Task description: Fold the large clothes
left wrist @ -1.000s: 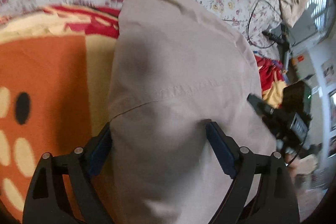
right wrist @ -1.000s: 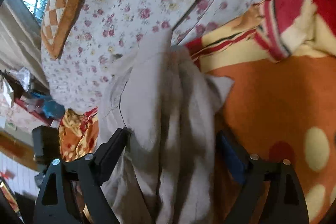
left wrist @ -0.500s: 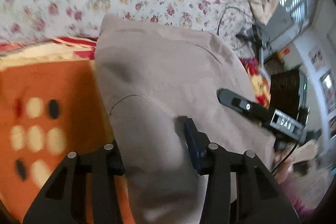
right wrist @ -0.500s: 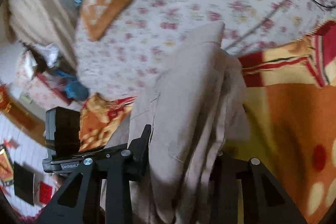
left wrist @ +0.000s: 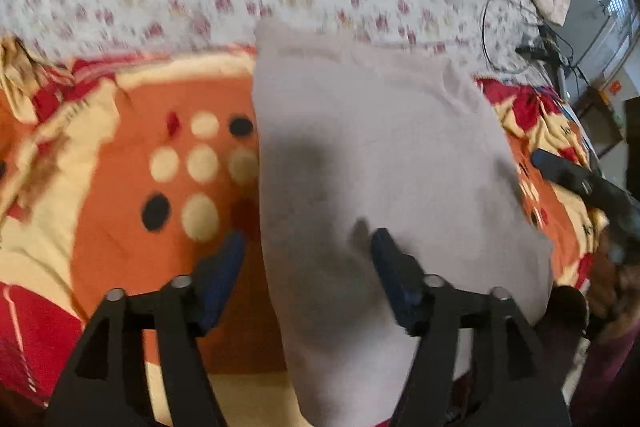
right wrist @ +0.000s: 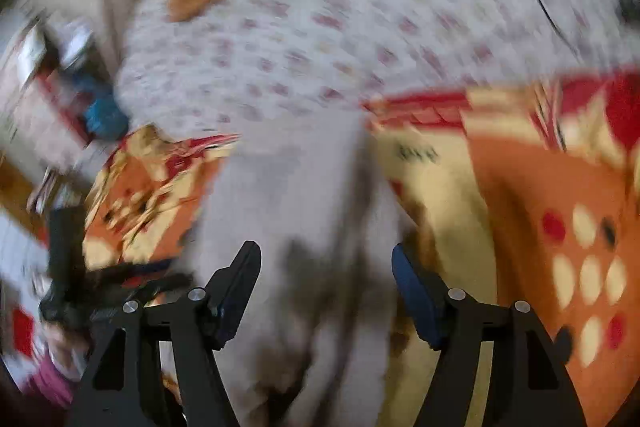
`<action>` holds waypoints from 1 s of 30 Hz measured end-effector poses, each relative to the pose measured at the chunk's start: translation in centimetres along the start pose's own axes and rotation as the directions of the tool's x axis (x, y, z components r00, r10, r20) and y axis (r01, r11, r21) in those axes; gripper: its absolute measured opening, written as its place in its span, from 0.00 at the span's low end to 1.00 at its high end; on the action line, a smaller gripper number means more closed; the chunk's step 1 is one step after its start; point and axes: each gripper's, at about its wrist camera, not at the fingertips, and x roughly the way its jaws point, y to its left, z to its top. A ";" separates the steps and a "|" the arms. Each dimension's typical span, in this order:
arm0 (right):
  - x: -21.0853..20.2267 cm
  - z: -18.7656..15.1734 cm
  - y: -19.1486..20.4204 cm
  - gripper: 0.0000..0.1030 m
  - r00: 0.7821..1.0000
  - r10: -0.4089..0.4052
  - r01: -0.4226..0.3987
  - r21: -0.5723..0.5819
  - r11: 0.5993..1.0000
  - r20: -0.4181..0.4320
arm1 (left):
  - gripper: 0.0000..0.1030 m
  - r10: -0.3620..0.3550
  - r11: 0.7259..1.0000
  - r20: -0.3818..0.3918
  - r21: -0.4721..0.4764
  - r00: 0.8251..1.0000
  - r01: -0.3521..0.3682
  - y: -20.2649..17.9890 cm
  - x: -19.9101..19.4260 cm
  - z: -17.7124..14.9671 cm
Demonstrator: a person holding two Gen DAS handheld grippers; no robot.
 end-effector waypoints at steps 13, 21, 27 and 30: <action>6.8 -3.9 1.1 0.41 0.982 -0.174 0.158 -0.187 0.970 -0.076 | 0.76 0.153 0.987 0.067 0.039 0.986 -0.156 -1.5 2.6 -1.3; 5.3 -5.8 1.9 0.51 0.978 -0.197 0.183 -0.176 0.967 -0.070 | 0.76 0.172 0.984 0.067 0.029 0.983 -0.174 -2.0 2.2 -1.6; 3.4 -6.2 2.3 0.52 0.980 -0.193 0.188 -0.116 0.975 -0.037 | 0.76 0.202 0.978 0.109 0.033 0.973 -0.207 -2.5 0.7 -2.0; 1.7 -6.1 2.7 0.65 0.978 -0.210 0.208 -0.102 0.973 -0.014 | 0.76 0.214 0.976 0.147 0.012 0.966 -0.218 -2.4 -0.6 -2.0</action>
